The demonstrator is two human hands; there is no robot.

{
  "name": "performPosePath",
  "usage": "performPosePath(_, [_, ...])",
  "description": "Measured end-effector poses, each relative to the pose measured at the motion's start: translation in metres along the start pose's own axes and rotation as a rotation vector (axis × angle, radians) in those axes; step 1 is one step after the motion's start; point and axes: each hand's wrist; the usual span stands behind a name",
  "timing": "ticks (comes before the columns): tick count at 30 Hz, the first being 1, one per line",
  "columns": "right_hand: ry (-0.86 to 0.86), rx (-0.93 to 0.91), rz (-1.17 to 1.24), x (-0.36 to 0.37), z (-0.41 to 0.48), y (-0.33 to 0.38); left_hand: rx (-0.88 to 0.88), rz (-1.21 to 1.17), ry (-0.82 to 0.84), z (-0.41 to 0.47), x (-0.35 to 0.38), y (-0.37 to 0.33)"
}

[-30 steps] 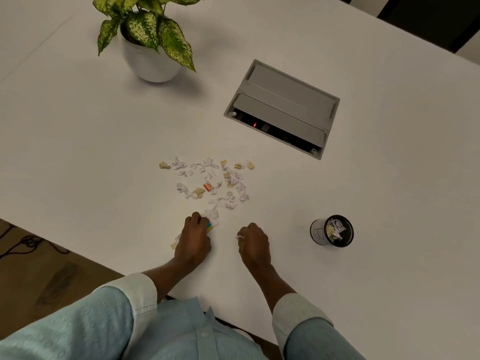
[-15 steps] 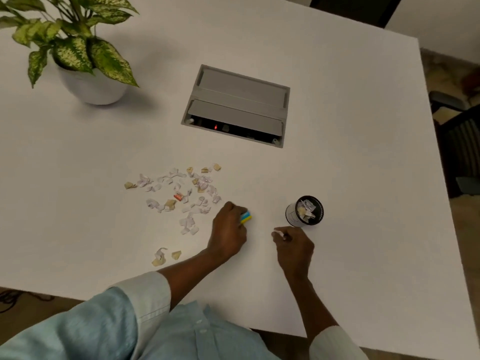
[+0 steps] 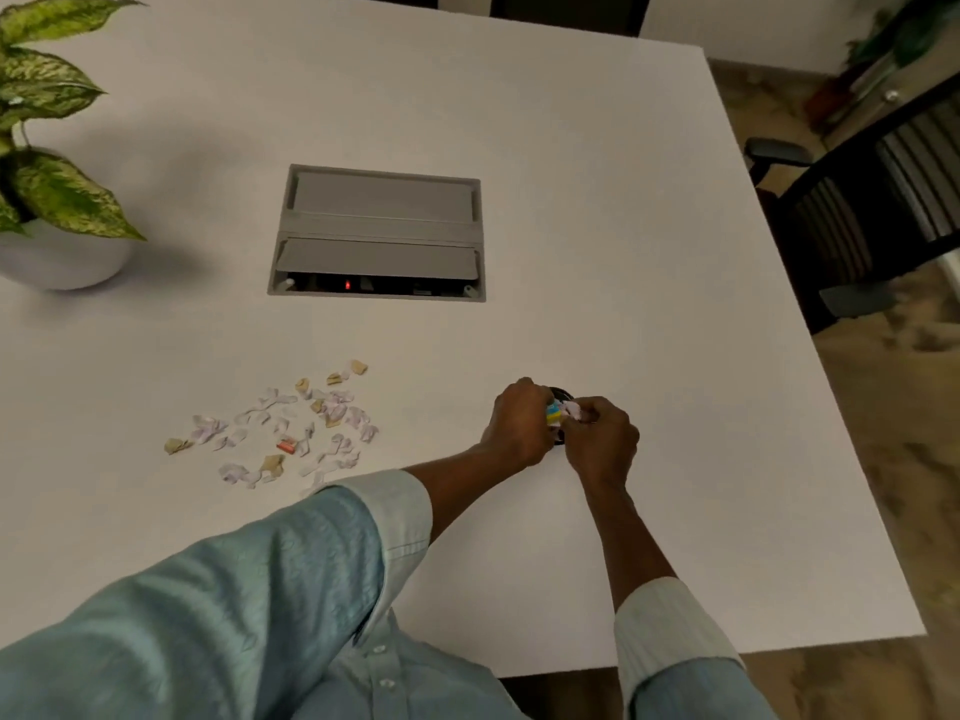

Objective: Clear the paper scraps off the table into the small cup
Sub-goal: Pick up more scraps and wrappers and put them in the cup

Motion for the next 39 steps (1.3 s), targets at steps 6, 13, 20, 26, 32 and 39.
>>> performPosePath(6, [0.015, -0.023, -0.041, -0.008, 0.006, -0.004, 0.044, 0.080, 0.079, 0.014, 0.002, -0.006])
performPosePath(13, [-0.056, -0.134, -0.056, -0.003, -0.008, 0.000, 0.105, 0.048, 0.005, -0.003, -0.003, 0.011])
performPosePath(20, [0.128, -0.284, 0.047, 0.035, -0.053, 0.005, -0.020, 0.125, -0.160, -0.064, -0.024, 0.088])
performPosePath(26, [0.515, -0.219, -0.169, 0.080, -0.093, -0.006, -0.198, 0.201, -0.298, -0.150, -0.048, 0.185])
performPosePath(32, [0.775, -0.245, -0.244, 0.111, -0.128, -0.013, -0.372, 0.328, -0.287, -0.226, -0.062, 0.240])
performPosePath(39, [0.862, -0.382, -0.360, 0.149, -0.158, -0.006, -0.631, 0.293, -0.245, -0.287, -0.052, 0.266])
Point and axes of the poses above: each hand's wrist, its own z-axis towards the middle knuckle, its own x-axis out of the palm, y = z × x, and after that the axes turned 2 degrees about y, right-handed
